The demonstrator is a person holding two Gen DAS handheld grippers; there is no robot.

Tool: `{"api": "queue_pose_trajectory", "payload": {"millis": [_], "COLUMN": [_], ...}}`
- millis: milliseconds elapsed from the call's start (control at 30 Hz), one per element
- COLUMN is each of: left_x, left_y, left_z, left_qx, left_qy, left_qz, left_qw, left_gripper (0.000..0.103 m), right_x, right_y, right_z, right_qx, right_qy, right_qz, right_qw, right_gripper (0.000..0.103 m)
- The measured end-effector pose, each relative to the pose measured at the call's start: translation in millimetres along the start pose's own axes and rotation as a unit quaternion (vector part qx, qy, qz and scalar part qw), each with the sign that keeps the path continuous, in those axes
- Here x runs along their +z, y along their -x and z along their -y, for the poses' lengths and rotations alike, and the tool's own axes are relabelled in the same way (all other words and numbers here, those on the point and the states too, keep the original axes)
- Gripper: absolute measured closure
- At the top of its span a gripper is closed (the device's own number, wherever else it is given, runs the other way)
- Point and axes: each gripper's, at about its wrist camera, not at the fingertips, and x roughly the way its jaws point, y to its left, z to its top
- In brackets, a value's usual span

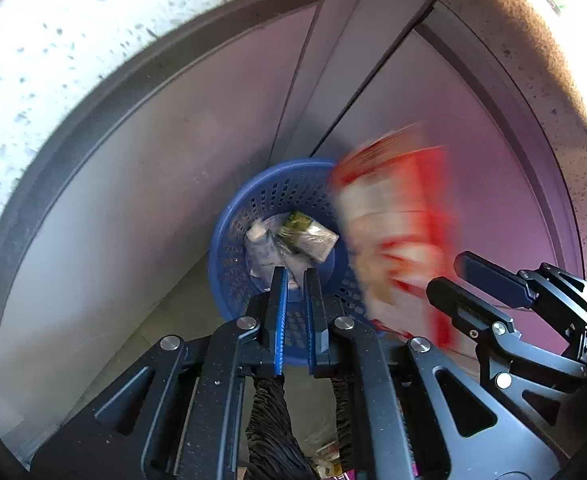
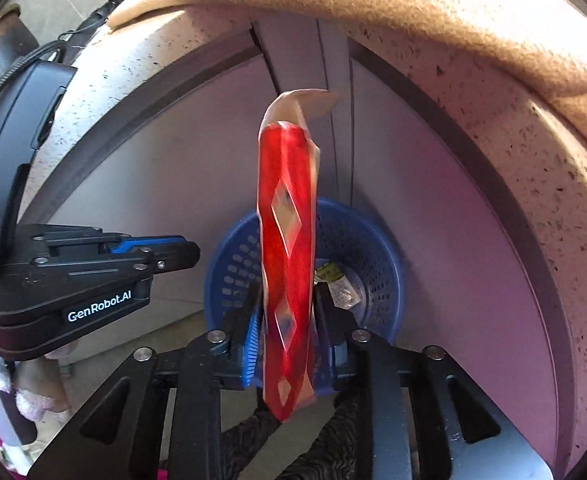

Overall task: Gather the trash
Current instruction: 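Open both tools to drop the box and wrapper into the basket, then move both tools back over the towel toward the bottle and tissue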

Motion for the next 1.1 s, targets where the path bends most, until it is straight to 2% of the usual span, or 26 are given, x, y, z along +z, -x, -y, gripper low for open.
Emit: {"api": "queue_pose_trajectory", "payload": {"millis": [333,500,633,800,967,1100], "left_x": [1.2,1.9,7.9,19.2,37.7,59.7], "left_y": [21.1,34.4,51.2,82.7,113.5,138.3], "left_z": [0.9,-0.9,-1.7,-1.3,6.9,18.1], "left_qx": [-0.001,0.002,-0.003,-0.006,-0.004,0.006], "left_qy": [0.015,0.013,0.018,0.024,0.016,-0.007], "left_qz": [0.011,0.027,0.038,0.067,0.098,0.125], "left_qw": [0.9998,0.9995,0.9991,0.9974,0.9951,0.9921], "left_gripper": [0.097,0.068,0.066,0.054,0.054,0.043], "right_x": [4.2,9.8,9.9,9.3,10.7,18.7], "right_y": [11.2,24.5,41.3,75.0,108.1,137.6], "right_z": [-1.7,0.0,0.9,3.7,12.7,25.8], "right_qx": [0.005,0.015,0.028,0.056,0.069,0.076], "right_qy": [-0.001,0.0,0.003,0.011,0.018,0.011], "right_qz": [0.004,0.012,0.02,0.039,0.067,0.095], "right_qw": [1.0,1.0,0.999,0.998,0.995,0.993], "right_gripper": [0.079,0.064,0.058,0.048,0.041,0.034]}}
